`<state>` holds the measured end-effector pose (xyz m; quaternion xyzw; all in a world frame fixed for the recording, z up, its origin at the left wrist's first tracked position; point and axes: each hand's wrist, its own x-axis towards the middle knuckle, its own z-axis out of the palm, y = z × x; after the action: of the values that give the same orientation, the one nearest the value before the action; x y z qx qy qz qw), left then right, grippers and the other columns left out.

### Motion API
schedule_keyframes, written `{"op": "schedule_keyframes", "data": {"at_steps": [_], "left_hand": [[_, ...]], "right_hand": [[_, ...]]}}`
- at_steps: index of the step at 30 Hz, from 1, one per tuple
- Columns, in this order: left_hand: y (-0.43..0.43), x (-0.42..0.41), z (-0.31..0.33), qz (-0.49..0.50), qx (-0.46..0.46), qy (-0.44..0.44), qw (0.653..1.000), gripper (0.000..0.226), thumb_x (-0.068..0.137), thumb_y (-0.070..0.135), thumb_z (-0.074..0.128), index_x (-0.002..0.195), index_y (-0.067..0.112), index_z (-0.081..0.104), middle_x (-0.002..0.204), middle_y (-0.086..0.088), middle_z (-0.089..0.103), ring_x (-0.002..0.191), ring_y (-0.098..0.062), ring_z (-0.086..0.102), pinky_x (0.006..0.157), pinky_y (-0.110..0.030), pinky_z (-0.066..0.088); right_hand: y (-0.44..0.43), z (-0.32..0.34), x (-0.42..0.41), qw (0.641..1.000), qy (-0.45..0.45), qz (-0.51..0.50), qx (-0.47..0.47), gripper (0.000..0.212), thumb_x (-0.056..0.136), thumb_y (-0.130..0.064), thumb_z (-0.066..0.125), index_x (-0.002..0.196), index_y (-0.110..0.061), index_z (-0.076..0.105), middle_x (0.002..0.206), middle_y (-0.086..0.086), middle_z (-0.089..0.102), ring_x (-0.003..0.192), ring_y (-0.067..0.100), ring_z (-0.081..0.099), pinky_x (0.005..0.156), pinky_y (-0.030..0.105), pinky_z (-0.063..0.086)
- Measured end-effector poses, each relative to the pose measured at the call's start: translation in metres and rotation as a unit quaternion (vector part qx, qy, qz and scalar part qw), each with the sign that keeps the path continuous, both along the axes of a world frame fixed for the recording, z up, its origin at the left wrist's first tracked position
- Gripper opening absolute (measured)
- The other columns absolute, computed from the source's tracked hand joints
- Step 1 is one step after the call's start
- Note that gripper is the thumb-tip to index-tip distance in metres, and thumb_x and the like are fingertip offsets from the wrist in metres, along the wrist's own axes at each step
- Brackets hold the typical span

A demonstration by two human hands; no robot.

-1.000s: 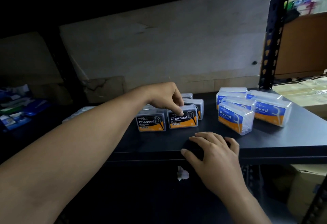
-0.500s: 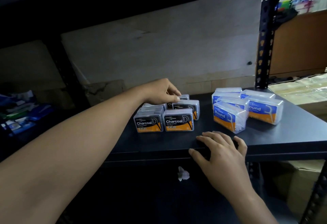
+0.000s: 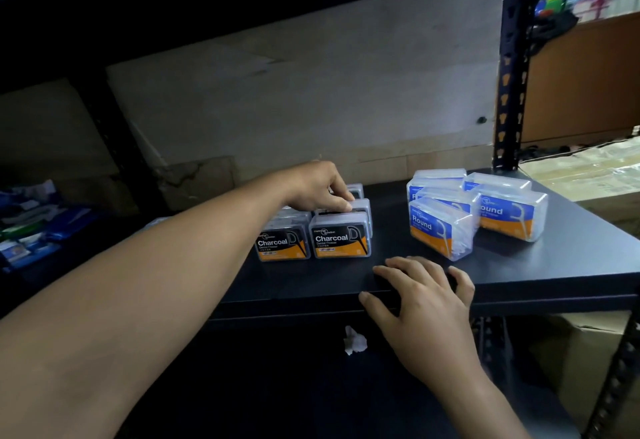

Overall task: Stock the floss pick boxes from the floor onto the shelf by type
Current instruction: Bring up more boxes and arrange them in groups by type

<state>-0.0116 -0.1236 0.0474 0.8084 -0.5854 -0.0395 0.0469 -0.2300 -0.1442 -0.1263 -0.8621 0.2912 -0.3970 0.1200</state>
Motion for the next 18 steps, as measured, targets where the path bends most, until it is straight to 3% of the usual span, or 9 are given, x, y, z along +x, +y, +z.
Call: {"op": "schedule_keyframes", "data": {"at_steps": [4,13,18], "left_hand": [[0.007,0.000,0.000,0.005,0.000,0.029,1.000,0.029,0.090,0.035,0.071,0.117,0.024,0.074,0.119,0.013,0.071,0.103,0.000,0.062,0.093,-0.024,0.047],[0.013,-0.001,0.002,-0.008,0.002,0.049,0.999,0.030,0.095,0.033,0.064,0.122,0.023,0.071,0.123,0.012,0.069,0.108,0.001,0.061,0.099,-0.025,0.047],[0.019,0.002,0.009,-0.011,-0.028,0.058,0.998,0.046,0.089,0.050,0.066,0.132,0.031,0.063,0.128,0.015,0.066,0.113,0.002,0.060,0.105,-0.032,0.044]], "right_hand": [[0.000,0.001,-0.001,1.000,0.009,0.003,-0.002,0.039,0.080,-0.063,0.056,0.104,-0.037,0.072,0.118,-0.018,0.065,0.121,0.011,0.053,0.107,0.047,0.024],[-0.001,-0.001,-0.001,1.000,0.004,0.005,-0.011,0.038,0.079,-0.060,0.059,0.106,-0.037,0.072,0.117,-0.018,0.065,0.120,0.011,0.054,0.106,0.045,0.024],[-0.002,-0.002,-0.001,1.000,-0.004,0.005,-0.018,0.039,0.079,-0.061,0.057,0.105,-0.036,0.072,0.117,-0.017,0.065,0.119,0.011,0.053,0.105,0.045,0.025]]}}
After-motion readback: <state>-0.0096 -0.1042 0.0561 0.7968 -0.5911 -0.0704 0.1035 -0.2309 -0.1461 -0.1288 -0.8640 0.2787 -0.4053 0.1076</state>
